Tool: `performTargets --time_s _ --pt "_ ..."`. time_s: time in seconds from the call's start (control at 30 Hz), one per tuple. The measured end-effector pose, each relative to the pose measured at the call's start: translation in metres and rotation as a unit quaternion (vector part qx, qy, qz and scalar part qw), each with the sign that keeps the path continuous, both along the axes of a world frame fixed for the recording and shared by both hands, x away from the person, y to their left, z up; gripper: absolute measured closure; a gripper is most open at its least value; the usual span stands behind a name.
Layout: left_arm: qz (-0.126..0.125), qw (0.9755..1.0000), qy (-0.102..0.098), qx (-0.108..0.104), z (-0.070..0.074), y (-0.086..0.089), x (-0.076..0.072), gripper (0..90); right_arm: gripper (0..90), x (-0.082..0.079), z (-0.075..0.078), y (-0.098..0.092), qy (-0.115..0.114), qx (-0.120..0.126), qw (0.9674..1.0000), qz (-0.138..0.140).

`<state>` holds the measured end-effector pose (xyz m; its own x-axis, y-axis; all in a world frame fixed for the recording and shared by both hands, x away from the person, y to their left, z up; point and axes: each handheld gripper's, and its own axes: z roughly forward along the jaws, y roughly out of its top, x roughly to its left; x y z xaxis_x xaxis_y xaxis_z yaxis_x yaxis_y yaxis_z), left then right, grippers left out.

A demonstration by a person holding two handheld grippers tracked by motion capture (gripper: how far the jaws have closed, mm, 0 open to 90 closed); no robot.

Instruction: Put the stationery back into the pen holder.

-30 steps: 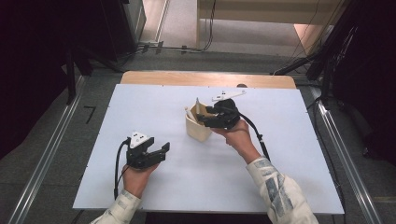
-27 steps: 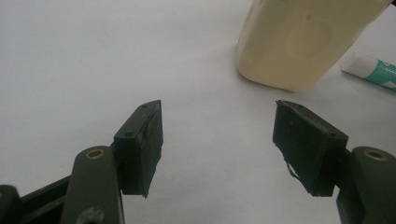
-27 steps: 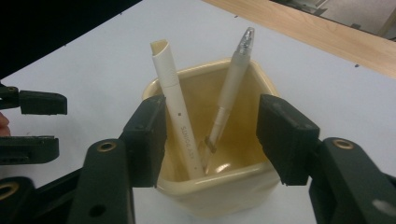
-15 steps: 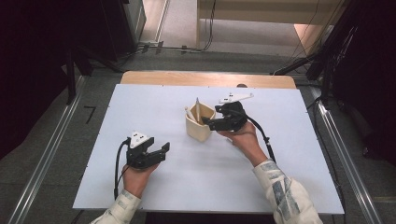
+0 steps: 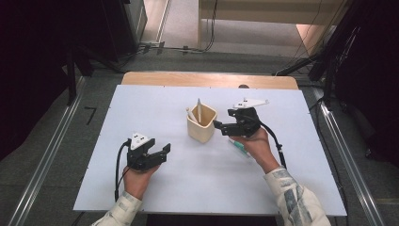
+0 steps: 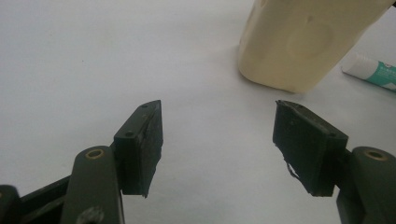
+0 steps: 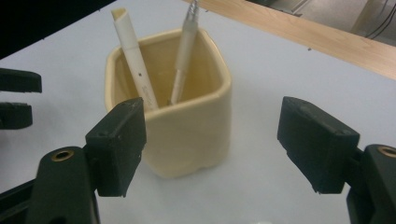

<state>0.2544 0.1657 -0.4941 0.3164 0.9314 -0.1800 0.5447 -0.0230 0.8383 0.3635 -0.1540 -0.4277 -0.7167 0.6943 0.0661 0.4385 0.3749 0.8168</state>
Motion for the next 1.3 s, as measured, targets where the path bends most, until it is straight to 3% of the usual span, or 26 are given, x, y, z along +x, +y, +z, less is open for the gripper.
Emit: performTargets --time_s 0.43,0.8,1.3 --pt "0.0 1.0 0.002 0.002 0.0 -0.001 0.0 34.3 22.2 -0.009 -0.021 -0.027 0.017 -0.017 0.9996 -0.013" --pt "-0.001 1.0 0.003 0.002 -0.001 -0.001 0.0 34.3 22.3 -0.011 -0.033 -0.039 0.029 -0.027 0.999 -0.023" --pt "-0.002 1.0 0.004 0.001 -0.001 -0.002 0.0 34.3 22.2 -0.012 -0.053 -0.043 0.044 -0.064 0.9967 -0.024"
